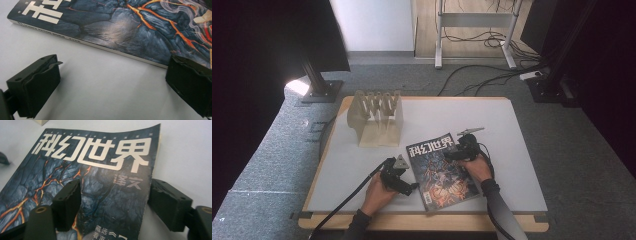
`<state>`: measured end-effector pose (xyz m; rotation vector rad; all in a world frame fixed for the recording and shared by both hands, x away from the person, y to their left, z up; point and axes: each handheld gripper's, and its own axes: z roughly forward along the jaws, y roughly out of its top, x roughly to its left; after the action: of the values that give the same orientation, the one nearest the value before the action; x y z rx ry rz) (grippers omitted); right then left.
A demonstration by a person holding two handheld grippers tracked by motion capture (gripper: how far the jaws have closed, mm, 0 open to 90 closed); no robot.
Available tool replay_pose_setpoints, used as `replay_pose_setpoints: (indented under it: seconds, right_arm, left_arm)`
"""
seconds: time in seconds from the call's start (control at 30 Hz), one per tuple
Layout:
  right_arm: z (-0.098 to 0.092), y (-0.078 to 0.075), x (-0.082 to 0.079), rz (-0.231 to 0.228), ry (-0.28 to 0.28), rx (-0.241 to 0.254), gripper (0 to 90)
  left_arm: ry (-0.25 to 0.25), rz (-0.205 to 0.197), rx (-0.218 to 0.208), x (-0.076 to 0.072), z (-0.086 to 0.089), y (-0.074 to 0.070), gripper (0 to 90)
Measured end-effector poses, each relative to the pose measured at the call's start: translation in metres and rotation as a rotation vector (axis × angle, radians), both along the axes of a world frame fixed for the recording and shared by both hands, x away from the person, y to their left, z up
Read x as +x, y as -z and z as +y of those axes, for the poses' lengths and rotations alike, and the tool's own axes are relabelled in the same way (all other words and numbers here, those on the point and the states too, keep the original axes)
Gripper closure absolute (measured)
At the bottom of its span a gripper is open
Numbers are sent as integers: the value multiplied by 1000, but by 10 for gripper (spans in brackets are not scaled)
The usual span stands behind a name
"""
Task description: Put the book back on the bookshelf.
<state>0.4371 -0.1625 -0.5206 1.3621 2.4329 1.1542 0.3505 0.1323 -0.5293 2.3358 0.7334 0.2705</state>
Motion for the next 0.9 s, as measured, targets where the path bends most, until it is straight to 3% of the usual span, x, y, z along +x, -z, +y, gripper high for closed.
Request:
replay_pose_setpoints:
  seconds: [0.03,0.13,0.33,0.4,0.53,0.73,0.9]
  right_arm:
    - [-2,0,-1,11,27,19,307]
    - [-6,-1,-4,27,37,32,339]
    - [-14,-4,-18,62,23,18,383]
    - [-20,-4,-22,91,19,42,394]
    - [-21,-4,-17,105,11,53,406]
    - [-12,-2,0,75,36,67,404]
    - [-19,0,-5,114,53,142,418]
  left_arm:
    - [0,0,0,0,0,0,0]
    - [0,0,0,0,0,0,0]
    - [0,0,-1,0,0,0,0]
    - [0,0,-1,0,0,0,0]
    - [0,-3,0,0,0,0,0]
    - [0,-1,-1,0,0,0,0]
    - [0,2,-1,0,0,0,0]
